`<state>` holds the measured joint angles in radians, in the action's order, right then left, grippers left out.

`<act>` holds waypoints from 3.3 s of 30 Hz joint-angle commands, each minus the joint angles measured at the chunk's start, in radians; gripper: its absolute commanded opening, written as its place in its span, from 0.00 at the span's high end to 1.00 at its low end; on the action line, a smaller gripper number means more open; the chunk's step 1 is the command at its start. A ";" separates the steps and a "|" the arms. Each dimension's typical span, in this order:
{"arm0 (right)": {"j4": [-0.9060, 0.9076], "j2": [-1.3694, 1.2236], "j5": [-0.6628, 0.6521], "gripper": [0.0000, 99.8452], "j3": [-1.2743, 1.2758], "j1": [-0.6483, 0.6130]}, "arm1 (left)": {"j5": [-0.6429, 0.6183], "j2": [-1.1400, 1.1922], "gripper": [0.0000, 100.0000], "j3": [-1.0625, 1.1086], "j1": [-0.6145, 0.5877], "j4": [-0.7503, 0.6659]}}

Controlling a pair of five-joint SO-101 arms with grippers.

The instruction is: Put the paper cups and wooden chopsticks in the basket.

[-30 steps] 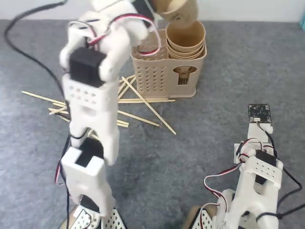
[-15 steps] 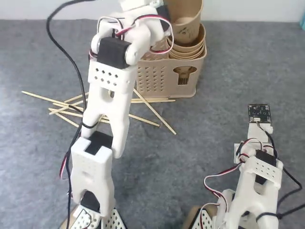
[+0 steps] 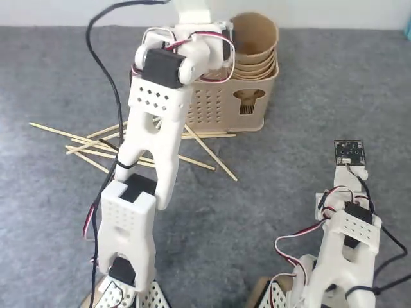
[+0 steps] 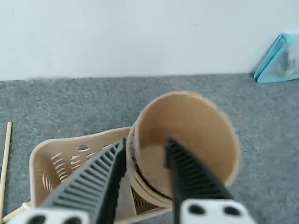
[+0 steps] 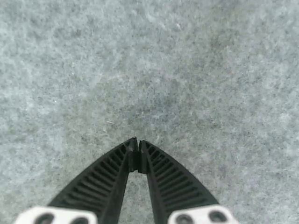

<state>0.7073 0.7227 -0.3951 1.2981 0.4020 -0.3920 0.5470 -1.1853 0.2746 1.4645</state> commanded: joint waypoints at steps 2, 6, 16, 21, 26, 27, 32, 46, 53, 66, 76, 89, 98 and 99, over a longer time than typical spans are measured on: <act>-0.022 0.031 -0.017 0.99 -0.006 -0.012 | -0.034 -0.015 0.77 -0.074 -0.002 0.018; -0.022 0.031 -0.017 0.99 -0.006 -0.013 | -0.034 -0.015 0.77 -0.245 -0.032 0.155; -0.021 0.031 -0.017 0.99 -0.005 -0.025 | 0.052 -0.242 0.80 -0.148 -0.356 0.301; -0.022 0.031 -0.017 0.99 -0.005 -0.025 | 0.150 -0.566 0.80 0.364 -0.459 0.293; -0.022 0.031 -0.017 0.99 -0.005 -0.025 | 0.242 -0.835 0.80 0.799 -0.542 0.292; -0.022 0.031 -0.017 0.99 -0.005 -0.025 | 0.262 -0.872 0.80 0.886 -0.565 0.281; -0.018 0.031 -0.017 0.99 -0.005 -0.025 | 0.364 -0.997 0.80 1.366 -0.663 0.060; 0.015 0.031 -0.046 0.99 -0.006 -0.030 | 0.285 -1.046 0.80 1.885 -0.598 -0.413; 0.012 0.031 -0.051 0.99 -0.006 -0.044 | 0.255 -1.045 0.80 1.992 -0.569 -0.512; 0.010 0.031 -0.046 0.99 -0.005 -0.047 | 0.261 -1.048 0.81 2.199 -0.646 -0.832; 0.015 0.042 -0.046 0.99 0.006 -0.041 | 0.295 -1.049 0.81 2.190 -0.646 -0.825; 0.012 0.042 -0.051 0.99 0.006 -0.047 | 0.425 -0.821 0.81 1.583 -0.479 -0.301; 0.013 0.042 -0.052 0.99 0.006 -0.044 | 0.451 -0.316 0.81 1.168 -0.445 -0.259; 0.013 0.042 -0.052 0.99 0.006 -0.044 | 0.466 -0.249 0.81 1.124 -0.448 -0.259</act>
<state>0.7104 0.7350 -0.4289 1.3134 0.3636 0.0330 0.1481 0.0928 -0.1780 1.2006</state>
